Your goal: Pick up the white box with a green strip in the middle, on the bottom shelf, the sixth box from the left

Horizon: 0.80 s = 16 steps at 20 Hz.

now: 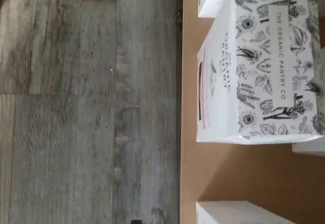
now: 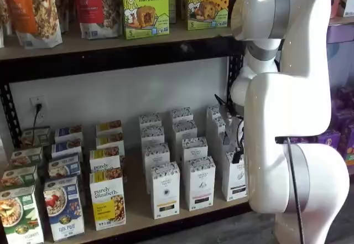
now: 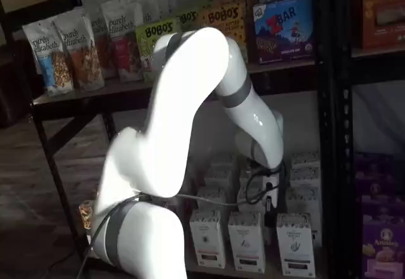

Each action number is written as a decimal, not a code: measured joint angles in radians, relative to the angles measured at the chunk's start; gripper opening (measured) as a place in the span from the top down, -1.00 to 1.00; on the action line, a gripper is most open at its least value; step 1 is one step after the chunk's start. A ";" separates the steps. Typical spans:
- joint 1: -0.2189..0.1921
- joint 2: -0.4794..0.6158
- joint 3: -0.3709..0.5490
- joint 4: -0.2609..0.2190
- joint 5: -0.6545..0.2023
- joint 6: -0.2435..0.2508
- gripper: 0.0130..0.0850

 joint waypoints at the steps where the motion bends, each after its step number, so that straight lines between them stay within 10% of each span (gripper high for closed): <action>1: 0.000 0.001 -0.004 -0.008 0.008 0.008 -1.00; 16: 0.018 0.075 -0.085 -0.129 -0.033 0.130 -1.00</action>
